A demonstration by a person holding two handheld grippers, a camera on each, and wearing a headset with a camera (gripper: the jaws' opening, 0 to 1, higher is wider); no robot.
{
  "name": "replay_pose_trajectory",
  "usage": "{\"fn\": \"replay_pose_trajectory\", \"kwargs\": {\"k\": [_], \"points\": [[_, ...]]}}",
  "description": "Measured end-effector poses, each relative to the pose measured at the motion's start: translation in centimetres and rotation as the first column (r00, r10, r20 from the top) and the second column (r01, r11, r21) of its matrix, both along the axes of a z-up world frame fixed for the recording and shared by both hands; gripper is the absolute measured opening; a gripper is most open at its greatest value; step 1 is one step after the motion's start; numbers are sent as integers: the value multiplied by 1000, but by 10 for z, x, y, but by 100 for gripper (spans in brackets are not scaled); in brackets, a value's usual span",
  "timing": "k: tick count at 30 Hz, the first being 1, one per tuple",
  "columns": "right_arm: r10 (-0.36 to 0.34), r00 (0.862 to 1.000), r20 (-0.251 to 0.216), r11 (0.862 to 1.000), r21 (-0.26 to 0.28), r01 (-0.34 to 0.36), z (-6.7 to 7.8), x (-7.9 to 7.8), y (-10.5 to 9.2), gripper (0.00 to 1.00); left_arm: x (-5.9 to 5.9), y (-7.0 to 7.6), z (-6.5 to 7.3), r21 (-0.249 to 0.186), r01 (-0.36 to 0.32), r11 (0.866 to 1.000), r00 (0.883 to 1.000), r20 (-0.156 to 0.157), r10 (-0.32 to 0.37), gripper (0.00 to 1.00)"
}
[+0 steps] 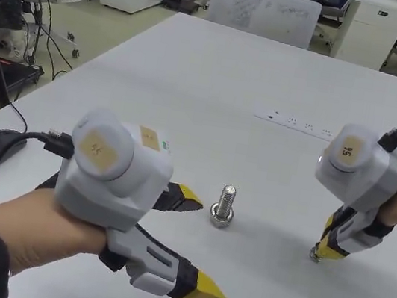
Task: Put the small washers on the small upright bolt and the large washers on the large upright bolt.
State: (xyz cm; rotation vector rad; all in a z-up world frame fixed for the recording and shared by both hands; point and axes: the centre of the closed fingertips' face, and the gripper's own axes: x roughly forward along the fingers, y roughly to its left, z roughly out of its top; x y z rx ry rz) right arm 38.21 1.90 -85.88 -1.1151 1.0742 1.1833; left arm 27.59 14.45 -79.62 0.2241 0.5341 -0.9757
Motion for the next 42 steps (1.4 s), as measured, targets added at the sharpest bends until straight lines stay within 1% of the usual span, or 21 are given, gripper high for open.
{"fn": "replay_pose_trajectory", "kwargs": {"k": [11, 28, 34, 42], "points": [[-2, 1000, -6, 1000, -4, 2, -6, 0, -2, 13, 0, 0, 0, 0, 0, 1000, 1000, -2, 0, 73], [-1, 1000, -6, 1000, -4, 1, -6, 1, -1, 14, 1, 1, -1, -1, -1, 1000, 1000, -3, 1, 73], [-3, 1000, 0, 1000, 3, 3, -4, 1, -1, 15, 1, 2, -1, 0, -1, 1000, 1000, -4, 1, 73], [-13, 1000, 11, 1000, 22, 13, 1, 1, -1, 21, 0, 0, -2, 2, 3, 1000, 1000, -6, -3, 73]]}}
